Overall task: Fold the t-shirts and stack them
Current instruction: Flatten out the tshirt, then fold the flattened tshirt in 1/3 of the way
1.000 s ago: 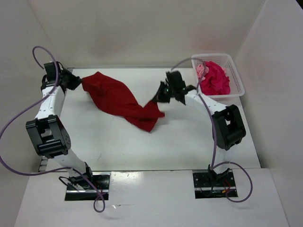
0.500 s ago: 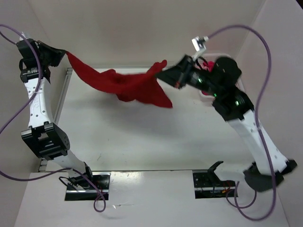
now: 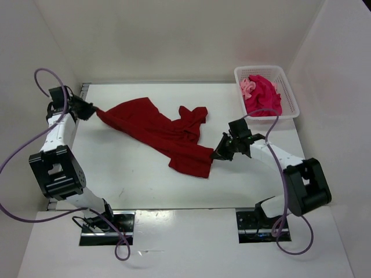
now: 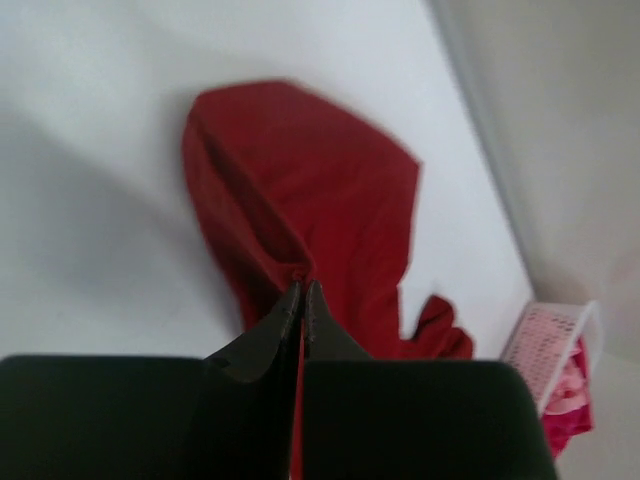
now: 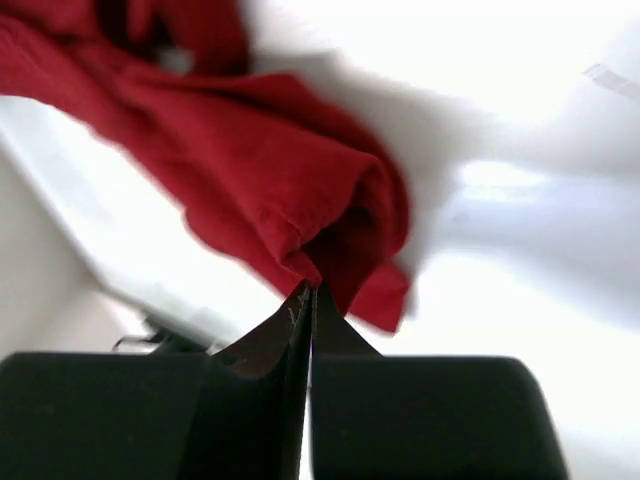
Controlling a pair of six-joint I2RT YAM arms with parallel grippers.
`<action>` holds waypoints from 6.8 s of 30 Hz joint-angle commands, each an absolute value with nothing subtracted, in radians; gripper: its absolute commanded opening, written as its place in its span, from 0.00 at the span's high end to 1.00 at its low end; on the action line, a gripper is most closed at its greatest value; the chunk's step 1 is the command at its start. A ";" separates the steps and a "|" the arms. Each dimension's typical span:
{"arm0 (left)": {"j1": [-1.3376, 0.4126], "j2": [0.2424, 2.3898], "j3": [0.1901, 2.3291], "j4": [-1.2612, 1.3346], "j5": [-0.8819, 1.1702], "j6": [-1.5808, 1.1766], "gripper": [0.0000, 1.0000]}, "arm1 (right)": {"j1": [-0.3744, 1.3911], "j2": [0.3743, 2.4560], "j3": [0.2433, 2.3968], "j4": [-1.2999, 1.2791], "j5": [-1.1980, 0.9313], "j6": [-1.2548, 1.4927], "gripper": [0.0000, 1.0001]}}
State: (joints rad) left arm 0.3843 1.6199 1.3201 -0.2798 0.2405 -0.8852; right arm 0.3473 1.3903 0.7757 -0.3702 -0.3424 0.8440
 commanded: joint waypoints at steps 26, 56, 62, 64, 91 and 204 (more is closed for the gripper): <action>0.247 1.560 1.195 -0.242 0.143 -0.795 1.00 | 0.546 1.295 0.505 -0.173 -0.190 1.022 0.55; 0.199 1.262 1.967 -0.710 0.181 -0.739 1.00 | 0.546 1.282 2.312 -0.983 0.319 0.550 1.00; 0.199 1.304 2.223 -0.723 0.088 -0.761 1.00 | 0.711 1.344 2.637 -0.886 0.521 0.453 1.00; 0.199 1.334 2.258 -0.723 0.078 -0.770 1.00 | 0.748 1.344 2.625 -0.798 0.614 0.376 1.00; 0.268 1.904 2.273 -0.488 0.193 -0.870 1.00 | 0.259 2.040 2.764 -0.580 0.080 0.480 1.00; 0.449 1.687 0.838 -0.203 0.143 -0.847 0.89 | 0.173 1.706 0.929 -0.273 -0.020 0.755 0.53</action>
State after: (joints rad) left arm 0.4431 1.6424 0.8436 -0.2359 0.1638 -0.8268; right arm 0.1787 1.6646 0.9051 -0.3134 -0.0601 0.7433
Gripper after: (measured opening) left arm 0.123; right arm 0.479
